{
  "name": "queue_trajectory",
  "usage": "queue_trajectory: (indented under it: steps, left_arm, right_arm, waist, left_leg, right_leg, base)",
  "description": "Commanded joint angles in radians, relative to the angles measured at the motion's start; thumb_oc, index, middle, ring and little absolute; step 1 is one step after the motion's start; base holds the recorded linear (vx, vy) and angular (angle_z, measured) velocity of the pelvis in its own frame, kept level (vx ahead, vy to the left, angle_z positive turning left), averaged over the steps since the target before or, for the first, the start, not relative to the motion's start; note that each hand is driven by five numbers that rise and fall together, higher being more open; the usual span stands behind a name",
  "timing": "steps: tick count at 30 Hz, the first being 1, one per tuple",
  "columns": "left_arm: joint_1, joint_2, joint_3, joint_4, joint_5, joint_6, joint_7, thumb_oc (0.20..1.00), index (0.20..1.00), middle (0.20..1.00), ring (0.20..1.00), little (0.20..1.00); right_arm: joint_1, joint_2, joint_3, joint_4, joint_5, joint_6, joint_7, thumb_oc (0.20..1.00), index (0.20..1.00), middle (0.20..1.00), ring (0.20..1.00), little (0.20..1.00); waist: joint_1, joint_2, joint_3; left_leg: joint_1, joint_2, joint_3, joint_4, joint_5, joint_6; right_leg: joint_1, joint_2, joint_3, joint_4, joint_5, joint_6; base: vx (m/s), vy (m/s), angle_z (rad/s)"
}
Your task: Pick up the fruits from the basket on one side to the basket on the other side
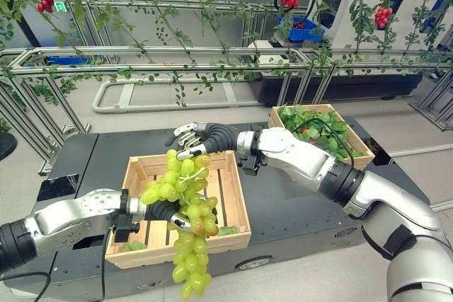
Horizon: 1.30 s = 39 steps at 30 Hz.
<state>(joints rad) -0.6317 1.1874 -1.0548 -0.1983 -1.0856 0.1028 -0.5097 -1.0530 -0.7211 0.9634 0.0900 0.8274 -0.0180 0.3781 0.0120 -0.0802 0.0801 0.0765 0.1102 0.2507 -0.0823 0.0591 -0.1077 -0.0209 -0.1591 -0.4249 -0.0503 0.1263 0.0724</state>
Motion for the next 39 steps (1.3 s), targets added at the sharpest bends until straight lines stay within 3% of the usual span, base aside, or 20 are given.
queue_trajectory:
  steps: [1, 18, 20, 21, 26, 32, 36, 38, 39]
  left_arm:
    - [-0.027, 0.012, 0.020, -0.060, -0.061, -0.032, -0.024, 0.200, 0.200, 0.200, 0.200, 0.200]
    - [0.066, -0.025, 0.109, -0.048, -0.082, -0.034, -0.004, 0.200, 0.200, 0.200, 0.200, 0.200]
    - [0.078, -0.024, 0.120, -0.048, -0.081, -0.035, -0.003, 0.200, 0.200, 0.200, 0.200, 0.200]
    - [0.086, -0.022, 0.129, -0.049, -0.079, -0.037, -0.003, 0.200, 0.200, 0.200, 0.200, 0.200]
    - [0.152, -0.019, 0.195, -0.053, -0.071, -0.049, 0.001, 0.200, 0.200, 0.200, 0.200, 0.200]
    - [0.318, 0.000, 0.366, -0.075, -0.053, -0.073, -0.001, 0.200, 0.200, 0.200, 0.200, 0.200]
    - [0.442, -0.009, 0.502, -0.088, -0.043, -0.081, -0.008, 0.200, 0.200, 0.200, 0.200, 0.200]
    - [0.559, -0.019, 0.626, -0.091, -0.024, -0.088, -0.029, 0.200, 0.200, 0.200, 0.200, 0.200]
    - [0.562, -0.018, 0.628, -0.093, -0.024, -0.087, -0.029, 0.200, 0.200, 0.200, 0.200, 0.200]
  right_arm:
    - [-0.059, 0.002, -0.033, -0.002, 0.058, -0.075, -0.028, 0.200, 0.200, 0.200, 0.200, 0.200]
    - [-0.030, 0.013, -0.047, 0.004, 0.055, -0.070, -0.027, 0.200, 0.200, 0.200, 0.200, 0.200]
    - [-0.025, 0.014, -0.050, 0.004, 0.059, -0.068, -0.025, 0.235, 0.235, 0.235, 0.235, 0.235]
    - [-0.023, 0.013, -0.049, 0.000, 0.057, -0.067, -0.024, 1.000, 1.000, 1.000, 1.000, 1.000]
    - [-0.007, -0.013, -0.065, -0.014, 0.055, -0.070, -0.022, 1.000, 1.000, 1.000, 1.000, 1.000]
    - [0.123, -0.128, -0.152, -0.086, 0.060, -0.082, -0.006, 1.000, 1.000, 1.000, 1.000, 1.000]
    - [0.274, -0.193, -0.286, -0.121, 0.061, -0.094, 0.005, 1.000, 1.000, 1.000, 1.000, 1.000]
    - [0.417, -0.223, -0.448, -0.101, 0.037, -0.112, 0.005, 1.000, 1.000, 1.000, 1.000, 1.000]
    - [0.419, -0.222, -0.449, -0.102, 0.036, -0.112, 0.005, 1.000, 1.000, 1.000, 1.000, 1.000]
  waist:
    - [0.013, -0.028, 0.025]
    - [0.024, -0.029, 0.031]
    - [0.025, -0.028, 0.031]
    - [0.026, -0.028, 0.031]
    - [0.030, -0.030, 0.031]
    - [0.037, -0.028, 0.029]
    - [0.039, -0.025, 0.029]
    - [0.045, -0.019, 0.030]
    - [0.045, -0.020, 0.029]
  left_leg:
    - [-0.010, -0.059, 0.001, 0.044, -0.038, 0.031]
    - [-0.011, -0.062, -0.005, 0.043, -0.038, 0.033]
    - [-0.011, -0.062, -0.005, 0.043, -0.039, 0.034]
    - [-0.011, -0.062, -0.006, 0.042, -0.039, 0.034]
    - [-0.016, -0.063, -0.008, 0.043, -0.038, 0.035]
    - [-0.018, -0.067, -0.017, 0.042, -0.039, 0.035]
    - [-0.020, -0.069, -0.024, 0.042, -0.039, 0.037]
    - [-0.022, -0.071, -0.029, 0.042, -0.040, 0.038]
    - [-0.022, -0.071, -0.030, 0.042, -0.040, 0.038]
  right_leg:
    - [0.061, -0.022, -0.048, 0.023, -0.011, 0.116]
    - [0.064, -0.025, -0.052, 0.023, -0.010, 0.116]
    - [0.064, -0.025, -0.053, 0.023, -0.010, 0.116]
    - [0.064, -0.025, -0.053, 0.022, -0.010, 0.116]
    - [0.063, -0.028, -0.055, 0.023, -0.009, 0.116]
    - [0.068, -0.033, -0.064, 0.020, -0.006, 0.120]
    - [0.071, -0.036, -0.073, 0.019, -0.005, 0.123]
    - [0.074, -0.038, -0.082, 0.018, -0.006, 0.126]
    - [0.074, -0.038, -0.083, 0.018, -0.006, 0.126]
  base:
    - [0.00, 0.000, 0.00]
    - [0.00, 0.000, 0.00]
    - [0.00, 0.000, 0.00]
    - [0.00, 0.000, 0.00]
    - [0.00, 0.000, 0.00]
    - [0.00, 0.001, 0.02]
    - [0.01, -0.004, 0.09]
    - [0.01, -0.002, 0.09]
    - [0.00, 0.000, 0.00]
